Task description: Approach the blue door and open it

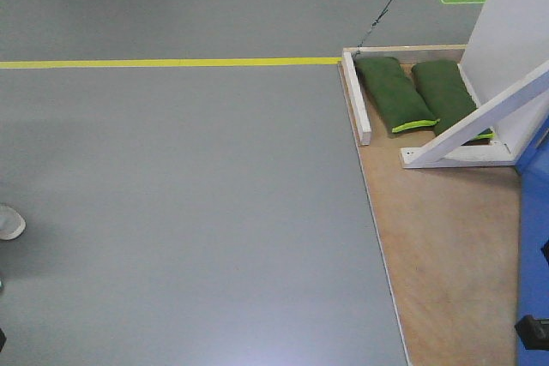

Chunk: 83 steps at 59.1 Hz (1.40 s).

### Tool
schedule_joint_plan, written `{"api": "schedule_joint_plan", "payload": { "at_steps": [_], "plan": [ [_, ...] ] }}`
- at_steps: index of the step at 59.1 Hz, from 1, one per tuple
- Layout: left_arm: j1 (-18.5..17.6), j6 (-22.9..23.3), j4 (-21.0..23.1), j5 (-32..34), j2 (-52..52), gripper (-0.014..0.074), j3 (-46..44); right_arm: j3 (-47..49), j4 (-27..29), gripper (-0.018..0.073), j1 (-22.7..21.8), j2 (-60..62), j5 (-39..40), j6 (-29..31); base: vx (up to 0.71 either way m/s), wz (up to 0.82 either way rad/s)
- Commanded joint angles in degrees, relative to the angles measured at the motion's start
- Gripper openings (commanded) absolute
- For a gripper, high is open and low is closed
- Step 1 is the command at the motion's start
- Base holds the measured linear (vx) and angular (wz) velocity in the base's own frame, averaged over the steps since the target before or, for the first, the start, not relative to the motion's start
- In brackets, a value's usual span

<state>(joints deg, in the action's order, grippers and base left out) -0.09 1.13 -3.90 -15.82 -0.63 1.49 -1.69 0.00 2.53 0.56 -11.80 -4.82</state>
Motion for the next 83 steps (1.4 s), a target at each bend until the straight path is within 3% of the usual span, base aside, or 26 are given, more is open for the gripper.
{"api": "schedule_joint_plan", "payload": {
  "at_steps": [1, 39, 47, 63, 77, 83],
  "plan": [
    [-0.4, 0.4, 0.1, 4.8, -0.7, 0.0073, -1.5, -0.1, 0.0, 0.0012, -0.2, 0.8, 4.6, 0.2, 0.03, 0.00],
    [-0.4, 0.4, 0.1, 4.8, -0.7, 0.0073, -1.5, -0.1, 0.0, 0.0012, -0.2, 0.8, 4.4, 0.2, 0.00, 0.00],
    [-0.4, 0.4, 0.1, 4.8, -0.7, 0.0073, -1.5, 4.6, 0.0, 0.0012, -0.2, -2.5, 0.1, 0.2, 0.00, 0.00],
    [-0.4, 0.4, 0.1, 4.8, -0.7, 0.0073, -1.5, 33.5, 0.7, 0.0012, -0.2, -19.8, -14.2, -0.4, 0.00, 0.00],
    [-0.4, 0.4, 0.1, 4.8, -0.7, 0.0073, -1.5, 64.4, 0.5, 0.0012, -0.2, -34.3, -17.0, -0.4, 0.00, 0.00],
    [-0.4, 0.4, 0.1, 4.8, -0.7, 0.0073, -1.5, 73.5, 0.0, 0.0012, -0.2, -38.8, -17.1, -0.4, 0.00, 0.00]
  ]
}}
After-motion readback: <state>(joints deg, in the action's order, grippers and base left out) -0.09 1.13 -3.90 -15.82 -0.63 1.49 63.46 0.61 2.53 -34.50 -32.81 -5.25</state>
